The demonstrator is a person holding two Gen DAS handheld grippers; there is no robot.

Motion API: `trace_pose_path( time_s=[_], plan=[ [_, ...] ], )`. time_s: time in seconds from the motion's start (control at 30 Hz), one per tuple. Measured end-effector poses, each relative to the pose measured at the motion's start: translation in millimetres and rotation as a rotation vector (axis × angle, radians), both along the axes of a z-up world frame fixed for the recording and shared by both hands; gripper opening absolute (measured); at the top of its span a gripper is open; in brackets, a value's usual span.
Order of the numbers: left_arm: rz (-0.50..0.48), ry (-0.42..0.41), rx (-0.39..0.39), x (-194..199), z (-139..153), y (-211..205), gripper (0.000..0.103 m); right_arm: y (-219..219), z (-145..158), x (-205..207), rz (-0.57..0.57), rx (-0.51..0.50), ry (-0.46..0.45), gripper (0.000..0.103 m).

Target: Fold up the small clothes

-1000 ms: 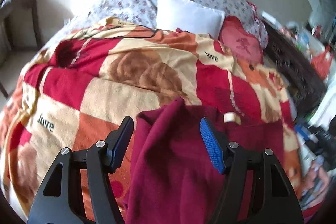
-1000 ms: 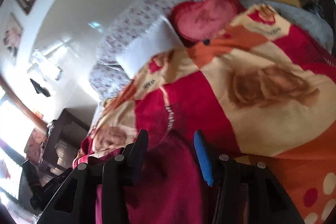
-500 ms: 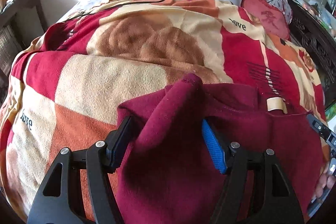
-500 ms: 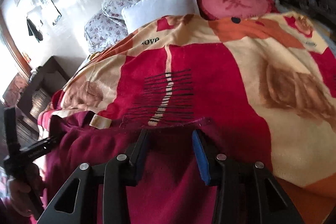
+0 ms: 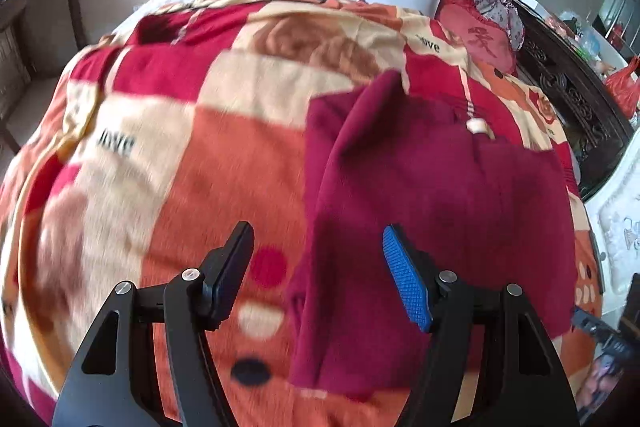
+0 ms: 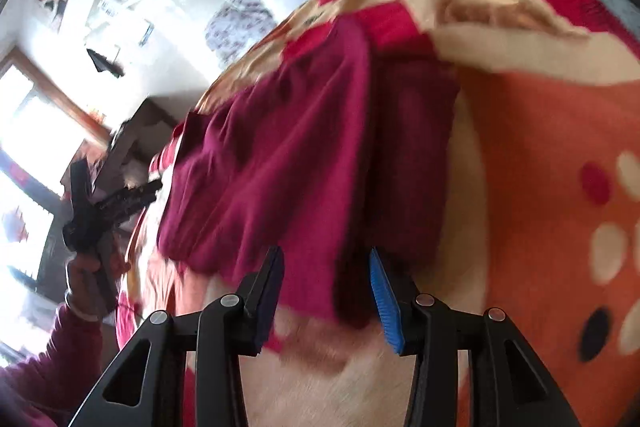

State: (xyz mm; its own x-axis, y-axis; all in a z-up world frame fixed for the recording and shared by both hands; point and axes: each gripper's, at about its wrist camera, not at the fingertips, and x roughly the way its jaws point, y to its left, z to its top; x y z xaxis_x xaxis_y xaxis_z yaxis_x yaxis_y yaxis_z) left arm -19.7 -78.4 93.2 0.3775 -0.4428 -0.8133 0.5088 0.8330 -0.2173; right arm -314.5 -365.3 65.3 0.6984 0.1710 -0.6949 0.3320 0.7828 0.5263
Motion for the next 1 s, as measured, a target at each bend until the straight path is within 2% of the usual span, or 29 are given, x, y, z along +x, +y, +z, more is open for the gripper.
trace_pose_path(
  time_s=[0.07, 0.1, 0.13, 0.17, 0.23, 0.33, 0.4, 0.5, 0.57, 0.67, 0.7, 0.77, 0.83, 0.9, 1.0],
  plan=[
    [0.012, 0.011, 0.003, -7, -4, 7, 0.068, 9, -4, 4, 0.003, -0.019, -0.019, 0.04],
    [0.019, 0.019, 0.003, -10, -6, 10, 0.068, 12, -6, 7, -0.007, -0.026, -0.04, 0.033],
    [0.025, 0.033, 0.004, -14, -8, 13, 0.068, 13, -7, 9, -0.014, -0.044, -0.038, 0.025],
    [0.027, 0.042, 0.007, -16, -10, 16, 0.068, 15, -9, 13, -0.019, -0.087, -0.014, 0.006],
    [0.024, 0.048, 0.02, -22, -11, 21, 0.068, 14, -7, 12, -0.018, -0.096, -0.003, 0.006],
    [0.023, 0.019, 0.025, -32, -7, 32, 0.068, 17, 15, -1, 0.007, -0.198, 0.004, 0.006],
    [0.016, 0.012, 0.034, -38, -8, 37, 0.068, 15, 23, -11, 0.008, -0.212, 0.014, 0.005],
    [0.009, 0.014, 0.047, -41, -13, 37, 0.068, 14, 1, -9, 0.01, -0.206, 0.098, 0.005],
    [0.002, 0.021, 0.051, -44, -16, 36, 0.068, 14, -8, -12, -0.001, -0.186, 0.111, 0.005],
    [-0.011, 0.01, 0.046, -46, -14, 33, 0.068, 10, 1, -15, -0.019, -0.142, 0.09, 0.005],
    [-0.012, -0.001, 0.05, -45, -13, 31, 0.068, 9, 8, -16, -0.033, -0.156, 0.094, 0.005],
    [-0.006, -0.015, 0.052, -42, -12, 29, 0.068, 10, 26, -19, -0.078, -0.249, 0.099, 0.009],
    [0.009, -0.026, 0.056, -38, -13, 24, 0.068, 9, 46, -19, -0.108, -0.287, 0.05, 0.01],
    [0.021, -0.028, 0.054, -32, -14, 15, 0.068, 9, 55, -12, -0.105, -0.249, -0.001, 0.017],
    [0.023, -0.047, 0.036, -25, -12, -1, 0.068, 6, 57, 26, -0.062, -0.19, -0.034, 0.026]
  ],
)
